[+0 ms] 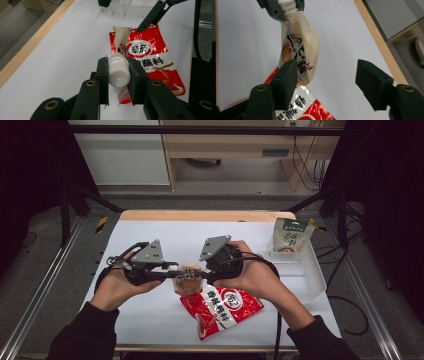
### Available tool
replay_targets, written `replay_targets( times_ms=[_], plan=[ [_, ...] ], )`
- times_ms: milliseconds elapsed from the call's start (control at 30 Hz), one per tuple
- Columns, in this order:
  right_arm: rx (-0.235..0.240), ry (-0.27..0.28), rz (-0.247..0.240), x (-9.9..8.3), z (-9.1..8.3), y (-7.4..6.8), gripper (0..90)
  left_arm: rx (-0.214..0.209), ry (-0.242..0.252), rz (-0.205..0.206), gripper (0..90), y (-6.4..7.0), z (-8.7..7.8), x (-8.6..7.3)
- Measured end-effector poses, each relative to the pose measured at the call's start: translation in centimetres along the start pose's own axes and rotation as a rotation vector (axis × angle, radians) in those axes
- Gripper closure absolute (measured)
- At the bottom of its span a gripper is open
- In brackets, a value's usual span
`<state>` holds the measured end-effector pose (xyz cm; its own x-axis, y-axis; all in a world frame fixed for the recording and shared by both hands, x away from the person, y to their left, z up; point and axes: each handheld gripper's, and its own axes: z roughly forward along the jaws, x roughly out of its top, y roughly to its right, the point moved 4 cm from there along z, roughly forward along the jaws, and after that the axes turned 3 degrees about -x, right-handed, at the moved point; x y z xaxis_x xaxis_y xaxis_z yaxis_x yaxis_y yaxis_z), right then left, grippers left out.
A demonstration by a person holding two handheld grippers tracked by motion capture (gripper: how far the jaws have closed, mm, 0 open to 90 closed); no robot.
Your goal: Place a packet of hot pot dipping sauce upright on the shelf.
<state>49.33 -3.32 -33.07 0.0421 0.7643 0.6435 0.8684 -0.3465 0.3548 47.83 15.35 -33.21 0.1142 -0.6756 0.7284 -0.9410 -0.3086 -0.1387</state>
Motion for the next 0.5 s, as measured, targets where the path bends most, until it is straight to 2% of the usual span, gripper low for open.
replay_targets(
  times_ms=[133,233,367,400,500],
  plan=[
    [0.005,-0.079,-0.027,-0.2,-0.2,0.3,26.9,-0.016,0.006,0.017,73.4,0.2,0.6,0.4],
    [0.032,-0.086,-0.039,-0.1,-0.2,0.4,30.6,-0.026,0.002,0.038,73.4,0.3,1.0,0.7],
    [0.068,-0.113,-0.066,0.1,-0.1,0.3,37.3,-0.036,0.01,0.045,73.4,0.5,1.3,1.0],
    [0.079,-0.117,-0.076,0.2,0.0,0.3,39.6,-0.04,0.003,0.063,73.4,0.7,1.4,1.2],
    [0.103,-0.123,-0.104,0.3,0.2,0.1,41.5,-0.05,0.0,0.075,73.4,0.9,1.6,1.4]
  ],
)
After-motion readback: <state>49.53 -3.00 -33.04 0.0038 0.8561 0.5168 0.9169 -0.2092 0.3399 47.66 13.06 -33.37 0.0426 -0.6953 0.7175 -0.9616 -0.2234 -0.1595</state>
